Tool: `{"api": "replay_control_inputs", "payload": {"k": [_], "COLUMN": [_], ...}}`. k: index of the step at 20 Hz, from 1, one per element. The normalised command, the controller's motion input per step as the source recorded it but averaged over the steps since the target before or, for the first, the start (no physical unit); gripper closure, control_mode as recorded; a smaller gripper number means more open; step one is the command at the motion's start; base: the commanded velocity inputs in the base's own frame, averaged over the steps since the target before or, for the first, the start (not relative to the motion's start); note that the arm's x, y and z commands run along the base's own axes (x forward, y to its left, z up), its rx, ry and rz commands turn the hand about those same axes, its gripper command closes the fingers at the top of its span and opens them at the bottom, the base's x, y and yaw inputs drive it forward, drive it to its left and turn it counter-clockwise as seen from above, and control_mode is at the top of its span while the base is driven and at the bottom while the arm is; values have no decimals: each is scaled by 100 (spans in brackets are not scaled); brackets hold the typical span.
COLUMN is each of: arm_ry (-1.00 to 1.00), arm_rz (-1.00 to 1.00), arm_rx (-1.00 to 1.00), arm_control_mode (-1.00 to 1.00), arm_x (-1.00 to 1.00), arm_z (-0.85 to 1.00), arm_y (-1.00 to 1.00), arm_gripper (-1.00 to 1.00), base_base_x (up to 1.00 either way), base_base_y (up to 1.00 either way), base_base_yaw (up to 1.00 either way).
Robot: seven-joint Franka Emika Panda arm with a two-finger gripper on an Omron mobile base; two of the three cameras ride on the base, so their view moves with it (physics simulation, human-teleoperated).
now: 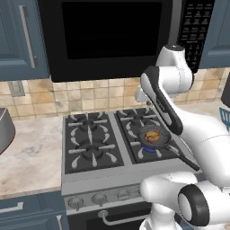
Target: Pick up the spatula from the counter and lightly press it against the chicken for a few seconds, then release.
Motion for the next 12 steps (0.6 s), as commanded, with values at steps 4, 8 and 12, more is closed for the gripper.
{"api": "replay_control_inputs", "payload": {"k": [4, 8, 12], "arm_ry": [-9, -7, -7], "arm_rz": [0, 0, -6], "arm_rx": [0, 0, 0], "arm_control_mode": [-100, -100, -100], "arm_x": [-26, -52, -69], "arm_z": [0, 0, 0], "arm_y": [-1, 0, -10], "arm_gripper": [-100, -100, -100], "base_base_x": [0, 0, 0], "base_base_y": [0, 0, 0], "base_base_yaw": [0, 0, 0]}}
